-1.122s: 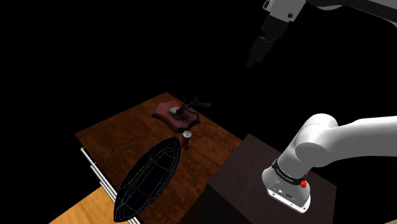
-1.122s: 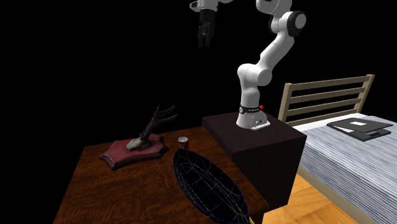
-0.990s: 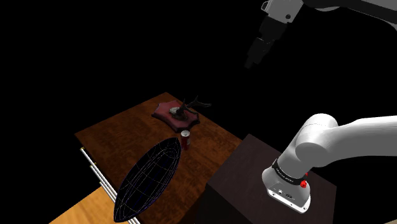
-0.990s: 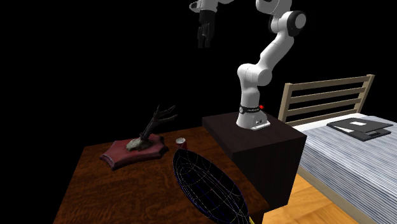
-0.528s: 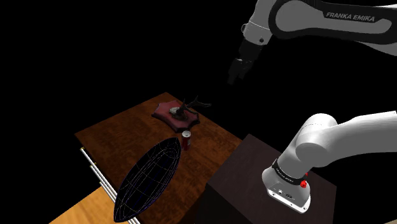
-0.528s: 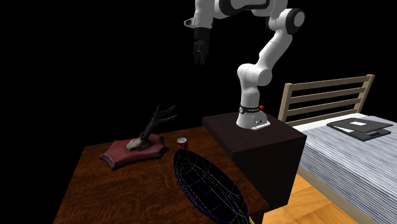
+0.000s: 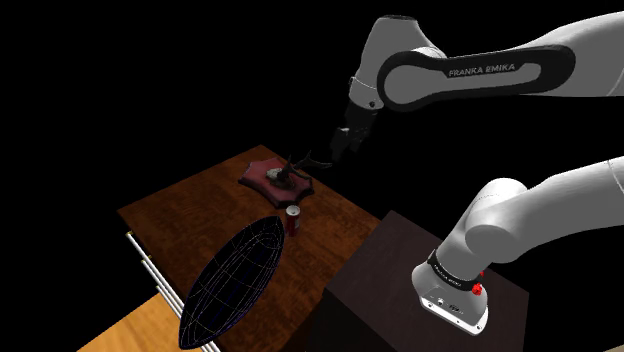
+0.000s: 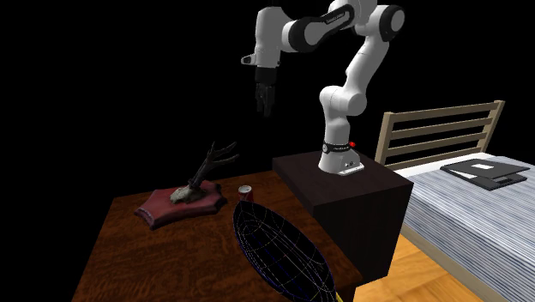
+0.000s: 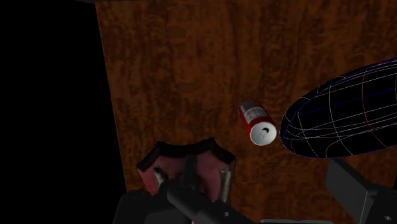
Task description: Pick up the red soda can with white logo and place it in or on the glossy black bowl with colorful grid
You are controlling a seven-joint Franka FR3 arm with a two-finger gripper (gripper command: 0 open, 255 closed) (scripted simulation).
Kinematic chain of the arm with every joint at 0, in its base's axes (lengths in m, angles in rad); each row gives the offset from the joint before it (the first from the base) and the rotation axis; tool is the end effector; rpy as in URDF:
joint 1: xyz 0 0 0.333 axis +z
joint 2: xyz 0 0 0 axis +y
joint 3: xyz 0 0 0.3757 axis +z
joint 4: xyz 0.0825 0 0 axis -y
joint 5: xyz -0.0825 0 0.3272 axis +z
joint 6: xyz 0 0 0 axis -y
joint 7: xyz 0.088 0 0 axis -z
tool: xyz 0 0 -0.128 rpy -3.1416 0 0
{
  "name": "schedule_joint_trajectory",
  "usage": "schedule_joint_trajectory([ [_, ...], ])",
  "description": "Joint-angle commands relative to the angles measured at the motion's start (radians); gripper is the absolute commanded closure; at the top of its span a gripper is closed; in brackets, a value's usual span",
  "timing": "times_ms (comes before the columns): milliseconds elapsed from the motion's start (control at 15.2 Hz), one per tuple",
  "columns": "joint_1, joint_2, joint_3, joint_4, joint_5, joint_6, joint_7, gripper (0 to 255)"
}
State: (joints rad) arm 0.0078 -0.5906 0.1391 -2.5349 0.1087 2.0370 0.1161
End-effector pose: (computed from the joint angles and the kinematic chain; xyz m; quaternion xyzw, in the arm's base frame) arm 0.2895 0.0593 0.5270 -0.9988 0.0168 -0.0432 0.0163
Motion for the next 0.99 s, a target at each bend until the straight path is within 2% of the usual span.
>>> schedule_joint_trajectory([
  [0,0.0,0.068,0.022,-0.008,0.001,0.07,0.022,0],
  [528,-0.009,0.35,0.11,-0.006,-0.035,0.319,0.139,0],
  [924,-0.018,0.599,0.153,0.053,-0.141,0.475,0.272,0],
])
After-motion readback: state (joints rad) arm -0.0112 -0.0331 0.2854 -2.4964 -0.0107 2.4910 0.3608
